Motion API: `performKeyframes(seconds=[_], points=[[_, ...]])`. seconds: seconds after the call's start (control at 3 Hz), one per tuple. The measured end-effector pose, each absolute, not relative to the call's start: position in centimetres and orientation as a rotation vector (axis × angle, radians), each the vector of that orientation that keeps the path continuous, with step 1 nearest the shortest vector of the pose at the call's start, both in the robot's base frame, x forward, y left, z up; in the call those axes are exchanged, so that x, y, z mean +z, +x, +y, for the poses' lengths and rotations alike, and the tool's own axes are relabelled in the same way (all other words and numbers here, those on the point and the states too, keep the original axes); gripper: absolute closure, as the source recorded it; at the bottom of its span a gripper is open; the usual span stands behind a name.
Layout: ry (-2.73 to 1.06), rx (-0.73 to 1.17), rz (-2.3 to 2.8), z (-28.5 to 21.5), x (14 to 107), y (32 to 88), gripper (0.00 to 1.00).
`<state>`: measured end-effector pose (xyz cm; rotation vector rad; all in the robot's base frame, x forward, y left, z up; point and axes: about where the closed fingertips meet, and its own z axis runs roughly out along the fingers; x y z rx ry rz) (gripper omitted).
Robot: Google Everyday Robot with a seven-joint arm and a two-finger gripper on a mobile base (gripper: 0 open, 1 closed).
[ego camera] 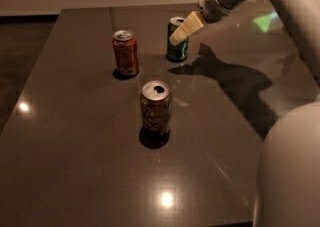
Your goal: Move green can near coke can
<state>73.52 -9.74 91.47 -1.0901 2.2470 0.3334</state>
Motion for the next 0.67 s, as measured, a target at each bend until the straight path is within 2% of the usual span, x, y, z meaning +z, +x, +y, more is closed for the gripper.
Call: performKeyframes(seconds=[0.33,0.67], points=[[-1.115,0.367,2.228,-8.52,91.45,73.71,0.18],[-1.135,0.393,2.215,-7.9,91.5,73.74,0.41]])
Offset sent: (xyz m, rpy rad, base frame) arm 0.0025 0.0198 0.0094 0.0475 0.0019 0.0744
